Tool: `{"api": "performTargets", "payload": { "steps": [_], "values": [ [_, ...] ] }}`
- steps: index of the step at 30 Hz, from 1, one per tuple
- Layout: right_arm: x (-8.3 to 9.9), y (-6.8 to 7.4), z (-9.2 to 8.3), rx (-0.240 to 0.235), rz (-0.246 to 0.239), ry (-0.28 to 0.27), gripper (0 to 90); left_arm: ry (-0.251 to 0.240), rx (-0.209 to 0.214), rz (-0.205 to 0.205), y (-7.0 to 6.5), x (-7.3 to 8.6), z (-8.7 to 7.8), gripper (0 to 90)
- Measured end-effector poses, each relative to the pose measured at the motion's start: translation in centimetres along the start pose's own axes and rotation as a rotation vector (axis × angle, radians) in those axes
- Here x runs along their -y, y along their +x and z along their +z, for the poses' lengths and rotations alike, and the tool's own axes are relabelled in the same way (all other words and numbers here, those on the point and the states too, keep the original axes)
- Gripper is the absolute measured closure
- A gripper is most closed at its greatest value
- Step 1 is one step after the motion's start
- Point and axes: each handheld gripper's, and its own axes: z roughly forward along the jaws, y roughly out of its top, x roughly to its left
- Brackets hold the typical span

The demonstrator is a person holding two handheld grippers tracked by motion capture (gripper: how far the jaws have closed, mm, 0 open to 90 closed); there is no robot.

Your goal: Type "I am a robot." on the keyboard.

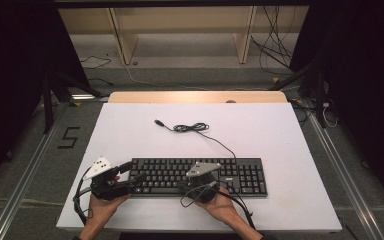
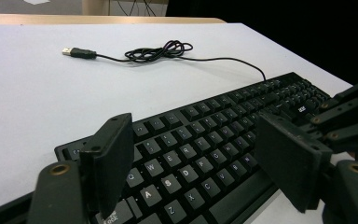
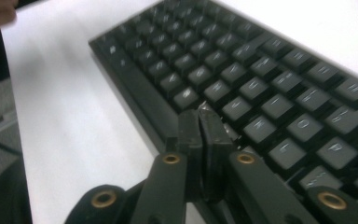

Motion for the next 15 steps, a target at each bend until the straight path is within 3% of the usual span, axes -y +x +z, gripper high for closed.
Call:
{"api": "performTargets", "payload": {
  "steps": [7,15],
  "values": [
    [-0.4,-0.7,-1.7,0.002,0.033,-0.062,78.7,0.0,-0.001,0.001,0.0,0.0,0.0,28.0],
    [-0.6,-1.7,-3.3,0.024,0.082,-0.098,55.1,0.005,-0.002,-0.001,0.0,0.0,0.1,28.0]
  ]
}}
